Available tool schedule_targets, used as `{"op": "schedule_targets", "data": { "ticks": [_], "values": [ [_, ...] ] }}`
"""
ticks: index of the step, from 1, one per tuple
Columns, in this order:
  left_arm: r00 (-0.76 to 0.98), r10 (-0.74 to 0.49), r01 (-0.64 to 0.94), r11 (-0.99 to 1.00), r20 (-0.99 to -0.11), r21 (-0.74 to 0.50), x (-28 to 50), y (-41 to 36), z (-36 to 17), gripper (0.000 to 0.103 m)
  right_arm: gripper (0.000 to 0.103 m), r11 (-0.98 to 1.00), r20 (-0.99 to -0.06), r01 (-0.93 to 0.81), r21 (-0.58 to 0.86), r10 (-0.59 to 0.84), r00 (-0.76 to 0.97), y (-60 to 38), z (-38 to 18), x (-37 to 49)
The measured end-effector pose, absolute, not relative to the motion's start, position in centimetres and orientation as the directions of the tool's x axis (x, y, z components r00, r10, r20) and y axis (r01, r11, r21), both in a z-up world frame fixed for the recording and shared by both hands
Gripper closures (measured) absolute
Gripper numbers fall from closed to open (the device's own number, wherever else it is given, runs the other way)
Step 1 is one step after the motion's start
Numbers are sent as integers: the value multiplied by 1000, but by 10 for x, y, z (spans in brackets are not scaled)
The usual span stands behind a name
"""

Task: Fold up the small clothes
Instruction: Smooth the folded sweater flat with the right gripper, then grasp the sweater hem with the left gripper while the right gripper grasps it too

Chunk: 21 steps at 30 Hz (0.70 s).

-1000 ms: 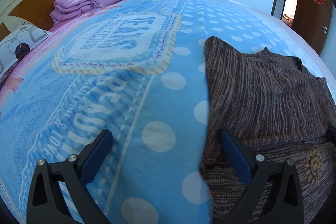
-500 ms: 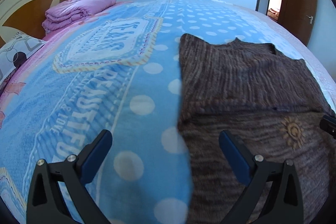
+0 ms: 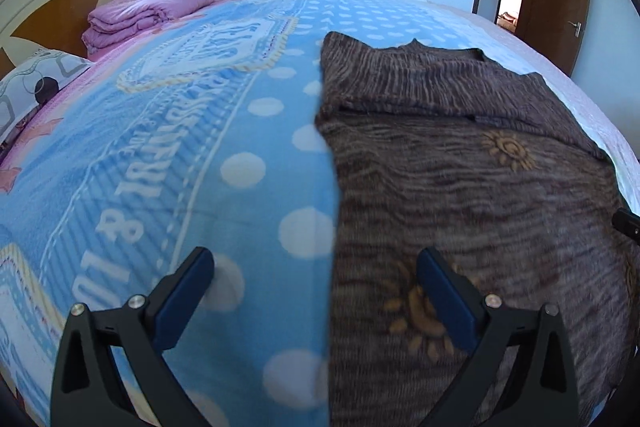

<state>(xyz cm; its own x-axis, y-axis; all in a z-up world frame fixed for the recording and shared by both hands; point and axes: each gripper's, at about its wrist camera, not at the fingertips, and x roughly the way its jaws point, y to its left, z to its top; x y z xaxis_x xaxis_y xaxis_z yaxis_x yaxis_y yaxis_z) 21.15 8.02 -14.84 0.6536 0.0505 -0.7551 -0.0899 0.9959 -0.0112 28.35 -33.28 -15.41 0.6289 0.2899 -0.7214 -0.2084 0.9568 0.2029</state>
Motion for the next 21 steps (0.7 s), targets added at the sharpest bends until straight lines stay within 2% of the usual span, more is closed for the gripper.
{"op": "schedule_targets", "data": {
  "ticks": [2,5,8,15,21],
  "values": [
    [650,51,-83,997,-758,-4,202,78,-147,0,39,961,-713,-201,188,274,645,-334,-154,270],
    [640,41,-62,998,-767,1,189,75,-148,0,26,961,-728,-206,182,273,629,-332,-156,254],
    [632,29,-43,999,-774,3,178,72,-150,1,26,966,-731,-218,135,246,636,-329,-159,234],
    [618,-16,-21,999,-786,-38,151,73,-148,24,26,967,-734,-221,131,244,633,-336,-163,204],
    [591,-77,-7,995,-803,-101,123,74,-150,25,26,964,-740,-223,144,255,623,-344,-162,183]
  ]
}}
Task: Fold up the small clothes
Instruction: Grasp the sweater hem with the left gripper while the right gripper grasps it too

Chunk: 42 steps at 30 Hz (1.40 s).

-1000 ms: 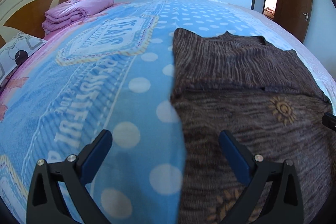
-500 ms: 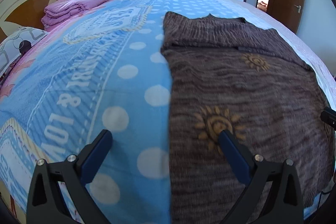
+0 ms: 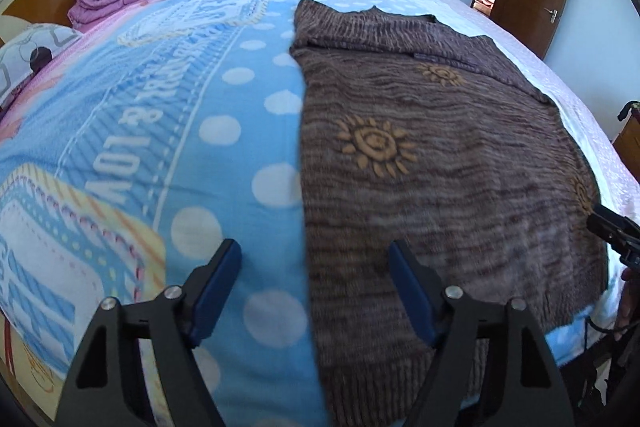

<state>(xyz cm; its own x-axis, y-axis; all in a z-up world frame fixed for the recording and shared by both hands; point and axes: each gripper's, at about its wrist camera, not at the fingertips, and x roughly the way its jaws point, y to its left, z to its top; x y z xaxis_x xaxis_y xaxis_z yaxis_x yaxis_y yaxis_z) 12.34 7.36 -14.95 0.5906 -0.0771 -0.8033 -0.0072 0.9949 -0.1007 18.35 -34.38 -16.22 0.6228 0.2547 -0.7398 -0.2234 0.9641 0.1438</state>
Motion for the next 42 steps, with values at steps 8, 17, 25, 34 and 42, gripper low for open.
{"op": "schedule_targets", "data": {
  "ticks": [8,17,25,34,42],
  "values": [
    [561,-116,42,993,-819,-112,93,57,-156,27,25,965,-757,-220,143,250,603,-351,-168,163],
    [529,-177,78,984,-830,-160,72,57,-159,67,25,959,-754,-219,179,277,596,-362,-169,145],
    [514,-221,60,973,-829,-222,68,60,-162,62,25,963,-725,-148,226,268,634,-399,-155,125],
    [499,-308,126,951,-810,-284,69,61,-160,96,25,952,-729,-96,291,286,622,-432,-159,115],
    [538,-356,127,930,-764,-344,68,75,-145,96,48,925,-753,-155,346,372,543,-419,-175,114]
  ]
}}
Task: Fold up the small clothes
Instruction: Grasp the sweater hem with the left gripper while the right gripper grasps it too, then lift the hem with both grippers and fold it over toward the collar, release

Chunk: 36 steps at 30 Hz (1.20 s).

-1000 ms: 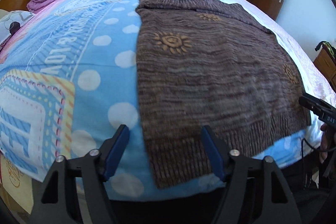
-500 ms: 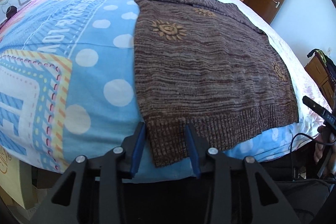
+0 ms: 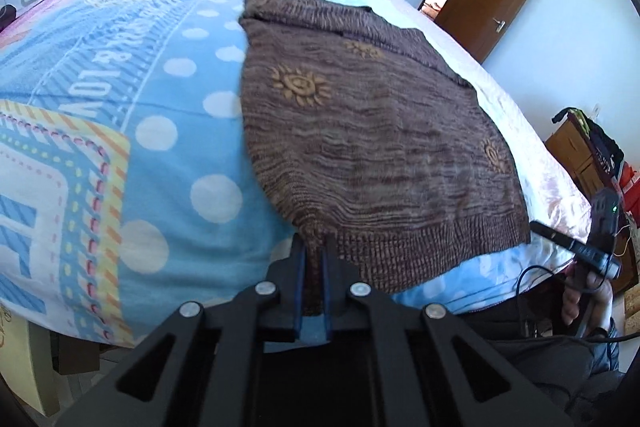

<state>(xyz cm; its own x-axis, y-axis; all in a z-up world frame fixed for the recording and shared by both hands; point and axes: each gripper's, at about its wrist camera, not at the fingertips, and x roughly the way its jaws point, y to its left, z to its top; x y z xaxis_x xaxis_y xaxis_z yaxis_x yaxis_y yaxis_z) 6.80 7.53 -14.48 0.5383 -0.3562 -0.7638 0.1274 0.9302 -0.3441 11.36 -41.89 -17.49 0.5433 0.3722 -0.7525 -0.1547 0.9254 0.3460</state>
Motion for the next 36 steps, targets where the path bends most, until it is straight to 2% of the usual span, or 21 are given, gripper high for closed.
{"op": "schedule_targets", "data": {
  "ticks": [2,4,9,16,20,28,32,36],
  "values": [
    [536,-361,125,928,-763,-352,67,76,-147,96,51,932,-761,-156,328,358,541,-416,-179,114],
    [524,-363,120,927,-771,-355,71,74,-154,96,62,932,-763,-160,325,358,539,-415,-181,114],
    [506,-369,117,925,-779,-362,71,71,-161,96,98,911,-742,-199,360,409,530,-411,-182,112],
    [599,-401,129,903,-693,-411,67,87,-124,96,98,869,-539,-261,420,471,698,-430,-136,89],
    [642,-423,160,889,-640,-428,61,89,-101,96,99,841,-448,-326,432,514,732,-432,-114,76],
    [626,-469,150,857,-623,-494,71,96,-102,96,98,805,-445,-328,494,558,700,-431,-118,86],
    [626,-502,152,830,-597,-537,79,103,-101,96,98,860,-473,-244,449,460,751,-434,-106,92],
    [640,-498,161,832,-585,-531,87,106,-94,96,98,857,-466,-243,454,461,755,-432,-99,101]
  ]
}}
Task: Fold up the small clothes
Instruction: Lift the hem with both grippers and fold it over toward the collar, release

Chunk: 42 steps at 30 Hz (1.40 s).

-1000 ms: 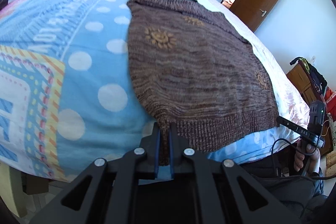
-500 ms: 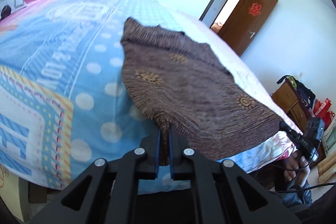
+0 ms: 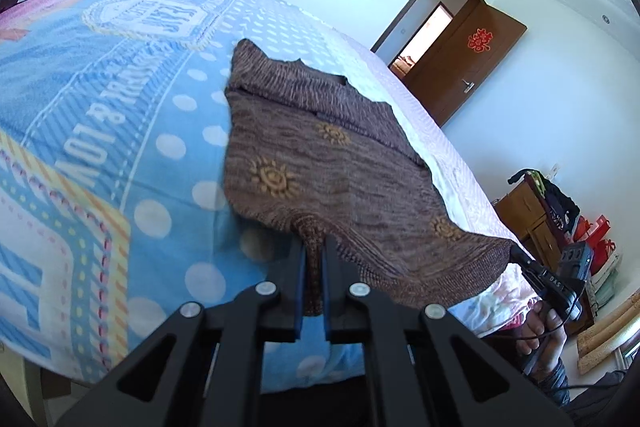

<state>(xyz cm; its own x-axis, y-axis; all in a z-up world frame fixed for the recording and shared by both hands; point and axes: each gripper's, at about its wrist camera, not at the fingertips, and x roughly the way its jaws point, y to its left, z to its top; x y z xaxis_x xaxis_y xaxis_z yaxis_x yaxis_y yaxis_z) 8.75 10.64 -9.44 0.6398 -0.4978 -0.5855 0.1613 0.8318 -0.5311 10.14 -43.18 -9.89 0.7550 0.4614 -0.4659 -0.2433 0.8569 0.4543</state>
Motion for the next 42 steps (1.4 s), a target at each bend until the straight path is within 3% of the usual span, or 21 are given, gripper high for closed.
{"op": "schedule_targets", "data": {
  "ticks": [13,26,37,42],
  "values": [
    [705,-458,179,853,-542,-490,162,114,-68,96,98,880,-408,-260,398,424,808,-422,-54,174],
    [727,-469,174,833,-502,-525,268,119,-52,96,98,895,-396,-260,361,400,826,-414,-7,289],
    [745,-424,121,845,-515,-520,349,129,-51,96,98,924,-457,-228,308,354,816,-387,-10,388],
    [719,-388,77,868,-576,-490,382,123,-77,96,98,939,-533,-175,296,314,786,-381,-37,439]
  ]
}}
